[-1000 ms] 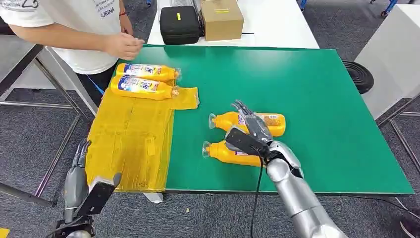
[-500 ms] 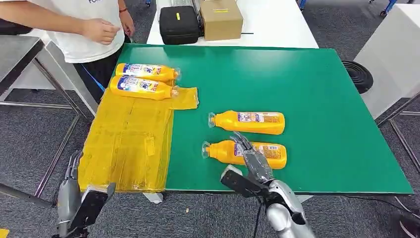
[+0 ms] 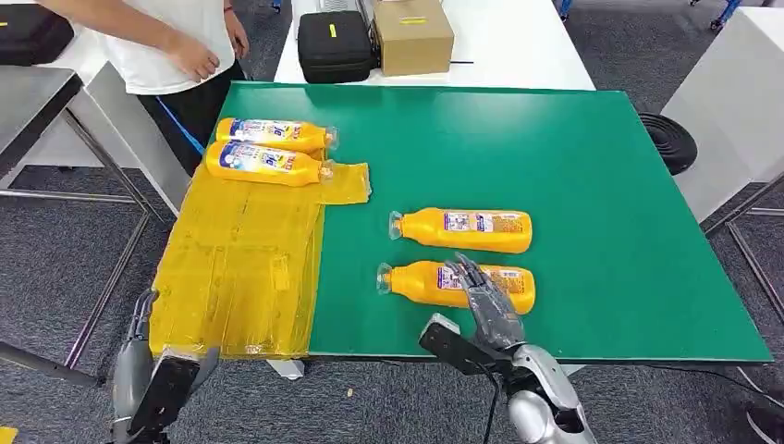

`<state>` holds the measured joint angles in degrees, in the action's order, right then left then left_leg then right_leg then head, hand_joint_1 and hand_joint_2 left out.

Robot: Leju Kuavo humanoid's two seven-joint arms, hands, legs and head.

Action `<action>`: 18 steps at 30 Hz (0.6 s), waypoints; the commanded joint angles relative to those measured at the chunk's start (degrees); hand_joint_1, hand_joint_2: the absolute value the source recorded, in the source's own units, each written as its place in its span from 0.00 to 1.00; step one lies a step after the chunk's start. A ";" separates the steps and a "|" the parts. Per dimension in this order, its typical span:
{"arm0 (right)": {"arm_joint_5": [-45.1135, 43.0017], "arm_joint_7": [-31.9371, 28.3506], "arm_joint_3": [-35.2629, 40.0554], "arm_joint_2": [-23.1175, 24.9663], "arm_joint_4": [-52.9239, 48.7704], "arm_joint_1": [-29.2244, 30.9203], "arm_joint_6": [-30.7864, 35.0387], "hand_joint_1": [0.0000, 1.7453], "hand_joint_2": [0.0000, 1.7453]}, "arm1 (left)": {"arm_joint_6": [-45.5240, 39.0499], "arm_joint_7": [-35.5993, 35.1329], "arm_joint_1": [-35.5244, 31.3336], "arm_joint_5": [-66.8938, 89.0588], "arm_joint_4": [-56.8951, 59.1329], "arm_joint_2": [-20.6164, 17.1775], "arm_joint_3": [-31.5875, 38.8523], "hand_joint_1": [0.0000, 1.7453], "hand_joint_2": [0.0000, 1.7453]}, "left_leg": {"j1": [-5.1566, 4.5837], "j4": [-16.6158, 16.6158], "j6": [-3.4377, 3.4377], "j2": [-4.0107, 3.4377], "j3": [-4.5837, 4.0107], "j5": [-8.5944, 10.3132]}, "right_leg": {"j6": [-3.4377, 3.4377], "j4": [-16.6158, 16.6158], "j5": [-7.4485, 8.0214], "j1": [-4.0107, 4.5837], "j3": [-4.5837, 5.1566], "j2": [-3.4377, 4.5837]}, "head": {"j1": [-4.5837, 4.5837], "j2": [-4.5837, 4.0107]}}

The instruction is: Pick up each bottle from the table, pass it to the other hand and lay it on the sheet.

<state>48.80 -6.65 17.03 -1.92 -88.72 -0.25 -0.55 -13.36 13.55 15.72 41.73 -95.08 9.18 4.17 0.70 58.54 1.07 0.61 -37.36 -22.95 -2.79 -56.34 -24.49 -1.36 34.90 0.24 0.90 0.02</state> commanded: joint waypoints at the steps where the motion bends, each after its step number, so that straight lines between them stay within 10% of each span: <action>1: 2.26 1.14 -2.51 0.14 5.41 6.36 -0.57 0.00 1.00 | -1.04 0.67 -4.36 -2.28 8.94 1.96 -0.59 0.00 1.00 | -0.04 -0.09 0.01 -0.10 0.30 -0.04 | 0.11 0.09 -0.02 -0.01 -0.28 0.03 | 0.00 0.00; 18: 1.34 1.59 -6.82 -1.57 15.14 7.01 -3.05 0.00 1.00 | -3.36 1.72 -5.36 -5.73 11.13 0.64 -2.83 0.00 1.00 | 0.01 -0.09 0.01 0.02 0.27 -0.02 | 0.10 0.12 -0.01 0.03 -0.30 -0.07 | 0.00 0.00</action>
<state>50.25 -5.09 11.54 -2.60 -81.87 5.39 -1.53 -15.80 15.85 12.44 36.89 -88.91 11.02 3.26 0.69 58.54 1.08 0.60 -37.36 -22.93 -2.79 -56.34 -24.46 -1.36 34.90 0.24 0.90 0.02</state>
